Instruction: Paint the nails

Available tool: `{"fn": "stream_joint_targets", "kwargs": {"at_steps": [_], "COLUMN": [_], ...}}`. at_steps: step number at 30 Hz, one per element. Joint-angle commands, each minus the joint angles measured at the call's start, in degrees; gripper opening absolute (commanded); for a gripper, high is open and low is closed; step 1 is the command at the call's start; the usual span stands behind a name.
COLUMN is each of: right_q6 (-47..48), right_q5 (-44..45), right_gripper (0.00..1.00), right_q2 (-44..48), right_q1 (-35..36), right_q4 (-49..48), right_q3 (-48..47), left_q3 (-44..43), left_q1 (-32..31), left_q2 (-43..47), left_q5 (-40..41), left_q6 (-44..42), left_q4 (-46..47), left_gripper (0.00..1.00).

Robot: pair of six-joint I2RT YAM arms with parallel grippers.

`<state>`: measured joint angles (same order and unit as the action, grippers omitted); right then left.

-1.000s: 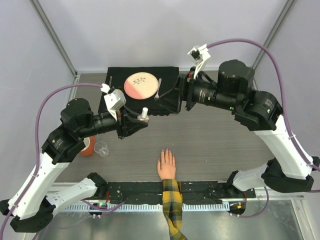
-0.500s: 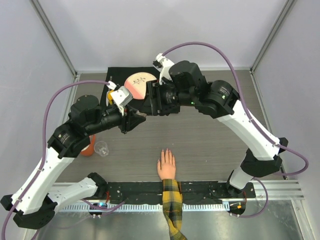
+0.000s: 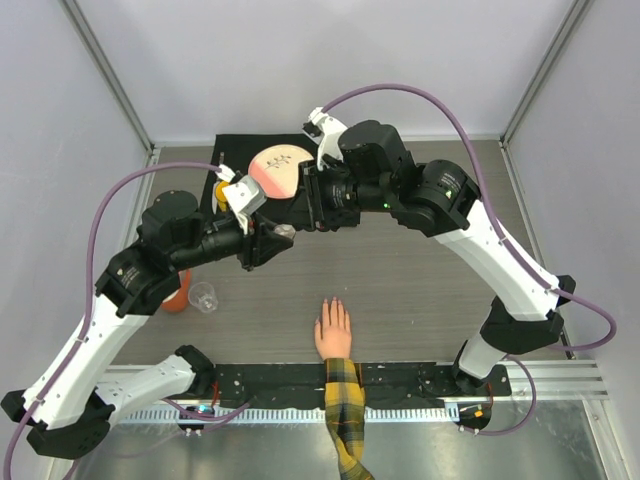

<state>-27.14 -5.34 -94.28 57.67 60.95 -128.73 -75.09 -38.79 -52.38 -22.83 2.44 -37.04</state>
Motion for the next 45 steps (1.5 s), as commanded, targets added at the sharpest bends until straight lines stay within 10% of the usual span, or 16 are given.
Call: {"fn": "stream_joint_targets", "kwargs": {"at_steps": [1, 7, 11, 14, 22, 33, 39, 45], "right_q6": [2.7, 3.7, 5.2, 12.1, 29.2, 22.7, 12.7, 3.4], "right_q5": [-3.8, -5.9, -10.1, -14.7, -27.0, -29.0, -9.6, 0.2], "right_gripper": [0.29, 0.31, 0.01, 0.01, 0.01, 0.01, 0.72, 0.78], "right_q2": [1.7, 2.7, 2.9, 4.3, 22.2, 20.8, 19.2, 16.1], "right_q1": [-0.4, -0.4, -0.4, -0.4, -2.9, -3.7, -3.7, -3.8], "right_q4": [-1.9, -2.3, -2.9, -3.1, -16.9, -19.1, -17.2, -17.1], "right_q3": [1.0, 3.1, 3.3, 5.4, 32.7, 30.3, 24.4, 18.4], "left_q3": [-2.4, -2.6, -2.8, -3.0, -0.6, -0.7, -1.2, 2.8], "left_q1": [0.2, 0.2, 0.2, 0.2, 0.2, 0.2, 0.2, 0.2], "left_q2": [0.4, 0.4, 0.3, 0.6, -2.0, -0.8, 2.0, 5.0], "left_q5": [-4.5, -6.8, -9.7, -15.5, -39.8, -33.2, -18.1, -2.0], "left_q6": [-0.4, 0.0, 0.8, 1.2, 14.7, 9.3, 0.4, -7.2], "left_q4": [1.0, 1.1, 1.4, 1.2, 7.0, 4.9, 2.2, 6.7], "left_gripper": [0.00, 0.00, 0.00, 0.00, 0.00, 0.00, 0.00, 0.00]}}
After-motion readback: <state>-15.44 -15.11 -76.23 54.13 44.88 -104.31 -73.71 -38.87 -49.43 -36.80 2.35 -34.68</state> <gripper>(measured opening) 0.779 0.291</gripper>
